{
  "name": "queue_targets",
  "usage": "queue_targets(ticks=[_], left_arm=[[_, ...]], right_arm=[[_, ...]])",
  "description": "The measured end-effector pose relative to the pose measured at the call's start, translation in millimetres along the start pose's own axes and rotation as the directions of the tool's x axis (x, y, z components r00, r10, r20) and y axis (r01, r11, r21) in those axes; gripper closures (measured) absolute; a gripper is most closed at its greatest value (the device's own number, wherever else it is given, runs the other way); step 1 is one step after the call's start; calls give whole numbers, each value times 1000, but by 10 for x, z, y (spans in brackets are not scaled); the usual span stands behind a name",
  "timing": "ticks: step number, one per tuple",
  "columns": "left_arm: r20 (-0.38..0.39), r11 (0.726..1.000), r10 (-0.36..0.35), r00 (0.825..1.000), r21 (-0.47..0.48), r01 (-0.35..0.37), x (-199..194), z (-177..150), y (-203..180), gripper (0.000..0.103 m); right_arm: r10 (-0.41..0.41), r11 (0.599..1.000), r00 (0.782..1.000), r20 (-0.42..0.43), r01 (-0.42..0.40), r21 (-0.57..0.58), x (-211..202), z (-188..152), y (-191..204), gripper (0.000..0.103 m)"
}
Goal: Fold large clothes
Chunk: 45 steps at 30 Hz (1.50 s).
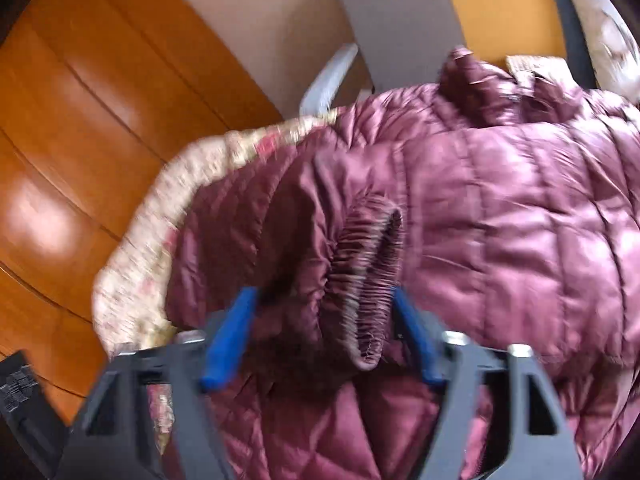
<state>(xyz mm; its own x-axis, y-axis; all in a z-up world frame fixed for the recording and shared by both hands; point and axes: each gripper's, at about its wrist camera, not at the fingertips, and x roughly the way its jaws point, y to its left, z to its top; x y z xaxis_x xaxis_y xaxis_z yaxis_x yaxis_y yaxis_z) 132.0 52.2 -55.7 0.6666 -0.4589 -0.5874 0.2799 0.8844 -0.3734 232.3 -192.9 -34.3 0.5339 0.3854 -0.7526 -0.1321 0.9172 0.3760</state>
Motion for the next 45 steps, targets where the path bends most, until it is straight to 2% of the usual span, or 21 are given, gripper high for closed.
queue_targets(ticks=[2, 4, 7, 11, 14, 19, 23, 27, 28, 29, 30, 31, 32, 37, 39, 42, 44, 45], left_arm=[[-3, 1000, -4, 1000, -9, 4, -2, -38, 1, 22], [-9, 1000, -16, 1000, -7, 16, 4, -76, -21, 22], [-27, 1000, -21, 999, 3, 21, 105, -97, -100, 22], [-53, 998, 30, 998, 49, -27, 222, -128, -215, 22], [-72, 995, 59, 996, 79, -53, 282, -171, -254, 22], [-112, 994, 90, 990, 79, -82, 356, -212, -212, 22], [-104, 993, 81, 991, 92, -72, 310, -119, -278, 22], [-56, 990, 56, 997, 136, -48, 264, 133, -449, 22], [-46, 989, 52, 998, 141, -45, 278, 206, -481, 22], [-31, 989, 46, 998, 145, -41, 304, 302, -519, 22], [-18, 988, 41, 999, 150, -38, 335, 388, -556, 22], [-6, 987, 39, 999, 156, -37, 370, 472, -588, 22], [9, 985, 39, 999, 167, -40, 429, 581, -634, 22], [60, 975, 30, 998, 216, -43, 760, 975, -855, 22], [61, 973, 21, 998, 229, -35, 986, 1138, -947, 22], [36, 975, 29, 999, 218, -37, 1299, 1269, -1006, 22], [-5, 977, 44, 999, 210, -42, 1541, 1310, -1002, 22], [-24, 977, 56, 998, 206, -49, 1670, 1316, -983, 24]], right_arm=[[-15, 998, 999, 49, 17, -56, -171, 103, 183, 80], [22, 997, 993, 120, -13, -74, -478, 167, 256, 81], [86, 993, 958, 273, -61, -99, -1222, 326, 315, 82], [75, 996, 907, 415, -52, -67, -1926, 437, 56, 82], [9, 1000, 889, 458, -21, 21, -2208, 422, -398, 82], [-128, 971, 906, 402, 33, 235, -2178, 204, -1430, 82], [-214, 913, 941, 261, 97, 396, -1812, -77, -2242, 82], [-209, 872, 961, 179, 100, 480, -1559, -338, -2643, 81], [-200, 868, 963, 181, 89, 489, -1549, -367, -2670, 80], [-200, 865, 962, 187, 84, 495, -1569, -398, -2683, 74], [-212, 860, 958, 193, 89, 503, -1615, -417, -2694, 55], [-232, 852, 952, 201, 99, 514, -1681, -436, -2693, 42], [-270, 846, 937, 223, 120, 519, -1798, -446, -2665, 27], [-327, 904, 888, 324, 194, 380, -2084, -194, -2215, 28], [-319, 930, 885, 340, 224, 290, -2004, -22, -1959, 28], [-357, 931, 888, 289, 314, 185, -1602, 239, -1744, 28], [-385, 921, 891, 239, 355, 158, -1314, 333, -1797, 29], [-418, 907, 883, 214, 393, 148, -1187, 351, -1834, 29]])
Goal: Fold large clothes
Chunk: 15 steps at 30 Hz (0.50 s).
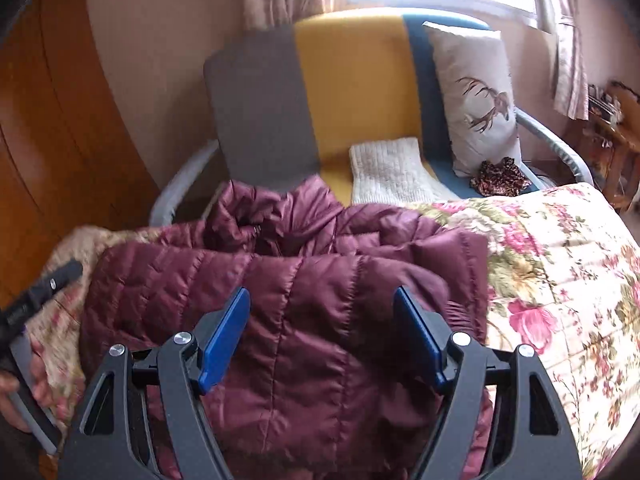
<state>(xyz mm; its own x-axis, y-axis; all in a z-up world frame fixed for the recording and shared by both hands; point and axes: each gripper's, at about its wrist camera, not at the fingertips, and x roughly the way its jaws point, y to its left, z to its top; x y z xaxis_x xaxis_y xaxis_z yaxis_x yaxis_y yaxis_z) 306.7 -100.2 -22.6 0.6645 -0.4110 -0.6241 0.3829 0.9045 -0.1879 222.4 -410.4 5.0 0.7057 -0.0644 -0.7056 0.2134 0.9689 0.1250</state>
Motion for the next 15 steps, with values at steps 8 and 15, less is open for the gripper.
queue_targets(ticks=[8, 15], left_arm=[[-109, 998, 68, 992, 18, -66, 634, -409, 203, 26], [-109, 997, 78, 991, 9, -77, 676, -477, 227, 26]], right_arm=[[-33, 998, 999, -34, 31, -46, 553, -339, -143, 29], [-45, 997, 999, -27, 43, -58, 634, -382, -127, 29]])
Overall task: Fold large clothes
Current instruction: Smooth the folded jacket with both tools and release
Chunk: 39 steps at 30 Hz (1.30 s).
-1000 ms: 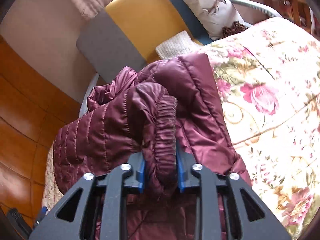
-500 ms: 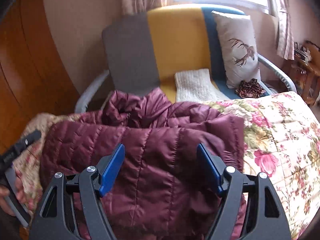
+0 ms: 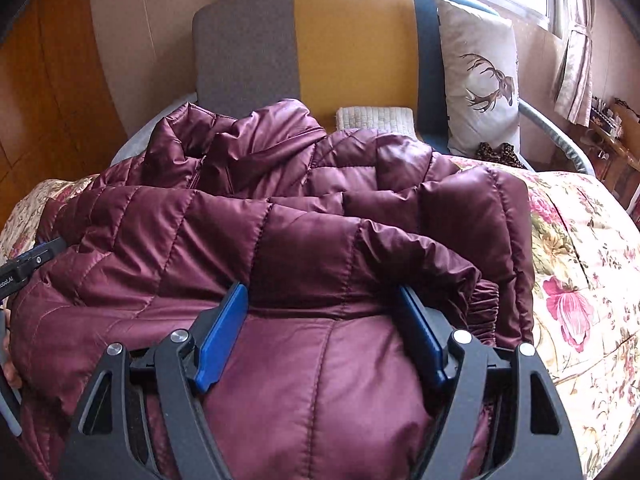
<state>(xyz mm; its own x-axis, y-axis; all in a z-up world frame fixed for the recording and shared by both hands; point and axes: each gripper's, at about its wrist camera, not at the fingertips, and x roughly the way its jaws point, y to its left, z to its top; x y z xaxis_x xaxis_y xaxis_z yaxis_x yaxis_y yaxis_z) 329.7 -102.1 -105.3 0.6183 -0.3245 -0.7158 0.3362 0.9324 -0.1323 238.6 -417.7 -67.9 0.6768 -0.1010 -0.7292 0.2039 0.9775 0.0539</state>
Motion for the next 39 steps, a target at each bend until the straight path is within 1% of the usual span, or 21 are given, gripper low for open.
queue_targets(ticks=[2, 4, 5, 6, 8, 10, 12, 14, 17, 19, 23, 29, 35, 39], left_arm=[[1, 999, 33, 999, 4, -33, -91, 22, -57, 27], [19, 998, 62, 998, -5, -62, -296, 13, -105, 25], [30, 998, 69, 997, -7, -68, -397, -11, -122, 24], [50, 997, 73, 996, -5, -73, -522, -43, -146, 22], [98, 996, 84, 992, 11, -85, -800, -134, -208, 20], [133, 996, 82, 988, 29, -87, -1061, -243, -255, 19], [154, 995, 86, 984, 33, -92, -1256, -348, -281, 18], [169, 996, 74, 983, 39, -82, -1449, -473, -303, 18], [180, 996, 72, 981, 37, -80, -1670, -660, -297, 18], [178, 996, 70, 982, 36, -78, -1775, -768, -284, 18], [167, 997, 69, 984, 22, -73, -1959, -1028, -236, 18], [154, 997, 74, 985, 2, -75, -2137, -1307, -136, 18], [156, 996, 85, 984, -7, -85, -2297, -1507, -56, 18], [148, 996, 92, 985, -17, -91, -2356, -1598, -1, 18]], right_arm=[[-10, 1000, 1000, -8, 9, -10, -33, 43, 21, 28], [-17, 1000, 1000, -13, 17, -17, -106, 85, 44, 27], [-5, 1000, 1000, -12, 5, -11, -177, 100, 51, 23], [16, 1000, 1000, -4, -16, 4, -280, 108, 50, 14], [28, 999, 999, 23, -29, 25, -472, 86, 56, 10], [59, 996, 997, 43, -62, 63, -676, 26, 32, 9], [77, 993, 996, 46, -81, 86, -827, -59, 2, 8], [99, 989, 994, 46, -104, 108, -988, -199, -45, 8], [115, 984, 993, 20, -117, 135, -1183, -422, -96, 6], [124, 981, 992, 3, -123, 149, -1285, -563, -139, 6], [115, 982, 993, -28, -109, 154, -1481, -858, -196, 5], [109, 978, 993, -43, -99, 184, -1737, -1205, -311, 5], [107, 976, 992, -60, -93, 199, -1871, -1469, -354, 4], [109, 974, 992, -64, -94, 208, -1920, -1561, -344, 4]])
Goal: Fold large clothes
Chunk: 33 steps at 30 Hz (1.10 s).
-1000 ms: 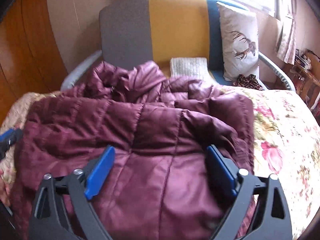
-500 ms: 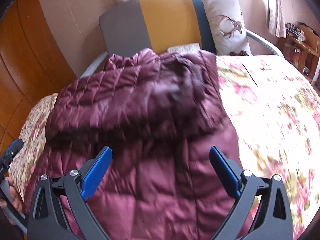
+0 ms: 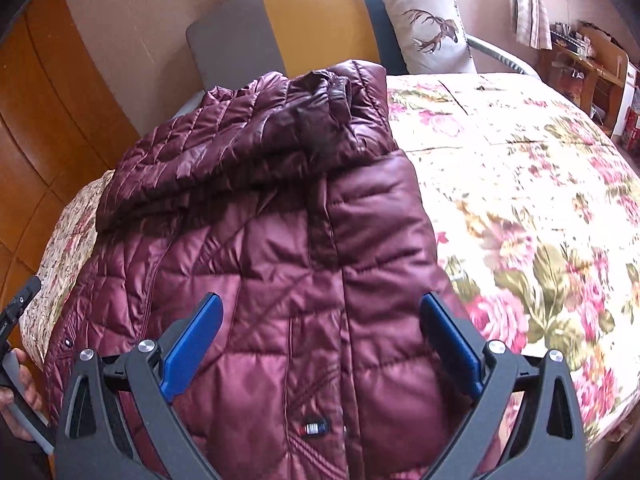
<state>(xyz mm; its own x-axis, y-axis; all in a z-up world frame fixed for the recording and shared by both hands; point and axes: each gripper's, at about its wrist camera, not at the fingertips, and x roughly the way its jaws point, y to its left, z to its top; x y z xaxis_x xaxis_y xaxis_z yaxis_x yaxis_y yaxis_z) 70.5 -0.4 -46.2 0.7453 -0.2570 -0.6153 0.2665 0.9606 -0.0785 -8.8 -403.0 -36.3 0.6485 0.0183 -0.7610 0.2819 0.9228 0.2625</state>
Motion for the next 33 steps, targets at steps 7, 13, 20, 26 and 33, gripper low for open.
queue_targets(ticks=[7, 13, 20, 26, 33], left_arm=[[-27, 1000, 26, 999, 0, -26, -76, -170, 111, 18], [-53, 999, 48, 997, -10, -49, -105, -293, 205, 18], [-113, 997, 56, 992, -42, -61, -164, -531, 471, 18], [-179, 996, -13, 984, -94, -4, -265, -765, 741, 20], [-220, 973, -189, 957, -172, 153, -428, -1027, 822, 32]], right_arm=[[11, 1000, 1000, -8, -11, 5, -78, -97, -24, 4], [19, 1000, 1000, 2, -19, 17, -193, -156, -89, 4], [5, 999, 1000, 24, -6, 48, -502, -234, -350, 4], [12, 992, 1000, -19, -10, 122, -631, -499, -746, 4], [122, 980, 985, -118, -101, 170, -605, -896, -943, 4]])
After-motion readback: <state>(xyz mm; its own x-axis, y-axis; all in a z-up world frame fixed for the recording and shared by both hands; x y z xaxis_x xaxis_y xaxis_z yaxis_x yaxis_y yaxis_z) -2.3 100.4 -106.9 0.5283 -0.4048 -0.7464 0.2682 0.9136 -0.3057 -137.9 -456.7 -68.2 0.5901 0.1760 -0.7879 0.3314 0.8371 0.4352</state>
